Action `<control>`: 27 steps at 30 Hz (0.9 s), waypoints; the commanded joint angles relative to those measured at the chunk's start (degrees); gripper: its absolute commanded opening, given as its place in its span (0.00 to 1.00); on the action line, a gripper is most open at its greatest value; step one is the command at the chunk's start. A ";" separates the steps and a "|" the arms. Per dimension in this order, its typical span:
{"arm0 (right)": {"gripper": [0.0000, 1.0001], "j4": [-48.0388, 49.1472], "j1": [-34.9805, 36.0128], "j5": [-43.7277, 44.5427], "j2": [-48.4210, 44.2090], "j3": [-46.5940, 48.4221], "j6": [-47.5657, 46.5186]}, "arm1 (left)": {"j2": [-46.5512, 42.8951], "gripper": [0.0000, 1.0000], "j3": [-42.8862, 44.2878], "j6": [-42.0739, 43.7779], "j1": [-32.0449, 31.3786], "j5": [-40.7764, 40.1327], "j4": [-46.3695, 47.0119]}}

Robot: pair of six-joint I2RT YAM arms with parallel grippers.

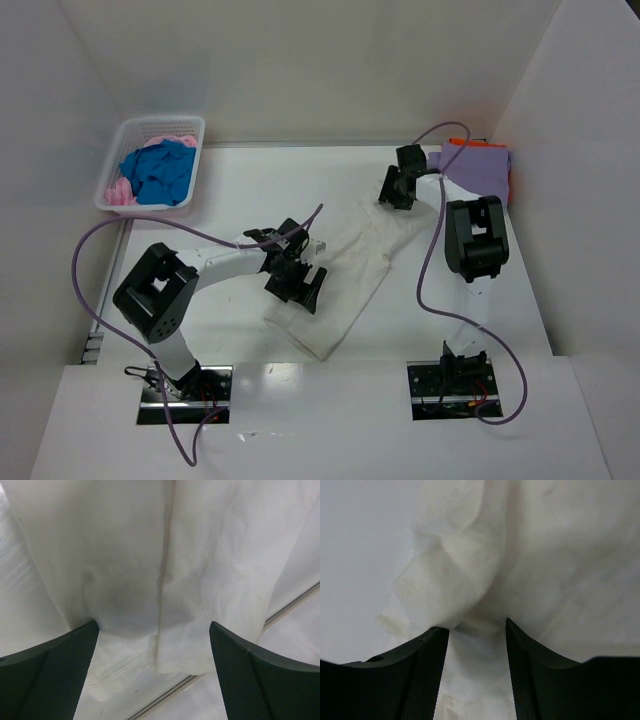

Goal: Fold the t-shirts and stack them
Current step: Rotate the tshirt 90 degrees

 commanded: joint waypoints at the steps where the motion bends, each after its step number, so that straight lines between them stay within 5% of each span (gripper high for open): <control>1: 0.55 -2.19 2.93 1.95 5.10 6.12 0.38 | 2.09 1.00 -3.46 -3.18 -0.99 4.85 -4.81; 10: 0.55 -2.90 7.50 -1.57 12.14 16.31 0.38 | 2.09 1.00 -3.46 -4.33 -1.51 7.04 -4.28; 27: 0.54 -17.92 18.14 -8.95 34.74 59.29 -2.25 | 1.56 1.00 -2.40 -3.80 -1.51 7.04 -4.28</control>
